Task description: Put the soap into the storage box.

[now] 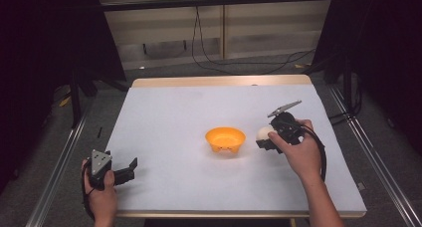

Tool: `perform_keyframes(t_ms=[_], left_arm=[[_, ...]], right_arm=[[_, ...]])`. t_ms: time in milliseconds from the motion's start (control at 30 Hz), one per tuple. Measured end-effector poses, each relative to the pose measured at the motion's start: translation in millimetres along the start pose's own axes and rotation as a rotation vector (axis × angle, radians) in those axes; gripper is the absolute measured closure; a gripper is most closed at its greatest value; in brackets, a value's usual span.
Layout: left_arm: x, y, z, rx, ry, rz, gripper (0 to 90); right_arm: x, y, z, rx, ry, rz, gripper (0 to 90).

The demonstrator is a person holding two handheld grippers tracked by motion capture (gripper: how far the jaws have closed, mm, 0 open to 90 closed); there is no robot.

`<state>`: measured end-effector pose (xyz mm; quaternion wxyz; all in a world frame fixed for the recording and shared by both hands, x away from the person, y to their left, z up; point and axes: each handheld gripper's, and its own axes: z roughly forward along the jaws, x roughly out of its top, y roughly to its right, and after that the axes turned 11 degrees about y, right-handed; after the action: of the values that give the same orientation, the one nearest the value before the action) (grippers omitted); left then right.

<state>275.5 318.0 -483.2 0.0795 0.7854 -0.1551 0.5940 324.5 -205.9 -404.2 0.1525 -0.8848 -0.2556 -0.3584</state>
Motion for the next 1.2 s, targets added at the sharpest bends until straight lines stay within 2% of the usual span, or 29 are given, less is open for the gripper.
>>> perform_keyframes(t_ms=[533,1200], left_arm=[[-0.2,-0.5,-0.1,-0.007,0.010,-0.014,2.1],[-0.2,-1.5,-1.0,-0.011,0.014,-0.013,2.1]], right_arm=[[20.7,-11.7,7.6,0.022,0.014,-0.033,24.5],[33.5,-24.7,18.4,0.056,0.015,-0.054,24.5]])
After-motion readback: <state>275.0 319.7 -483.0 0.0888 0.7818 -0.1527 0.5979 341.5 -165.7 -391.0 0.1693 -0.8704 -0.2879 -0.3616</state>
